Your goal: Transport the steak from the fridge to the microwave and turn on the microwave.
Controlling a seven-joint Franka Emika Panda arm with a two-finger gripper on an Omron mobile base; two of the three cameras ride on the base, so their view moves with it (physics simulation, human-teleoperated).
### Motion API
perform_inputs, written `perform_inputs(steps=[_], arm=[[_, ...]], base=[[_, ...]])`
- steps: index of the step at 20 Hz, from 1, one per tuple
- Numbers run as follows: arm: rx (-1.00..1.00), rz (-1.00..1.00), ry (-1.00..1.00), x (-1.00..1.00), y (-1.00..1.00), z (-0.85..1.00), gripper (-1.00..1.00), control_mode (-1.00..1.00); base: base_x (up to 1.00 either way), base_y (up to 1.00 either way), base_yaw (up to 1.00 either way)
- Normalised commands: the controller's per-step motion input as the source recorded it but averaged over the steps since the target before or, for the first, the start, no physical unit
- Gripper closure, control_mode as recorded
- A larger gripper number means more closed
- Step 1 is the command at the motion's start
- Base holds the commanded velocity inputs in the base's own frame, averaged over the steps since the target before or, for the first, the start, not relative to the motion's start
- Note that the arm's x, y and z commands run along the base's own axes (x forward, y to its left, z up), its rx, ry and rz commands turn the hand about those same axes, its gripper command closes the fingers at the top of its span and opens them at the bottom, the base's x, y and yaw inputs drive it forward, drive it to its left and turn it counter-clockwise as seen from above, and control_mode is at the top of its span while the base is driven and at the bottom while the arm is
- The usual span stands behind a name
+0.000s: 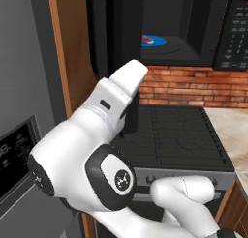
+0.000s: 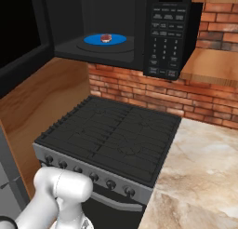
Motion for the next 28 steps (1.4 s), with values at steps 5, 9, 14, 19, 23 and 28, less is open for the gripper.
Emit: perform_inputs(steps=[5, 9, 14, 19, 23, 28], arm=[[0.26, 0.00, 0.25, 1.00, -1.00, -0.76, -1.00, -1.00], [0.22, 0.00, 0.26, 1.00, -1.00, -0.84, -1.00, -1.00], [0.25, 0.00, 0.19, 1.00, -1.00, -0.60, -1.00, -1.00], [0.20, 0.00, 0.08, 1.00, -1.00, -0.58, -1.00, -1.00], [0.14, 0.00, 0.02, 1.00, -0.98, -0.62, -1.00, -1.00], [0.07, 0.00, 0.00, 1.00, -0.72, -0.68, -1.00, -1.00]], base=[[0.00, 0.00, 0.00], [0.00, 0.00, 0.00], [0.00, 0.00, 0.00], [0.00, 0.00, 0.00], [0.00, 0.00, 0.00], [0.00, 0.00, 0.00]])
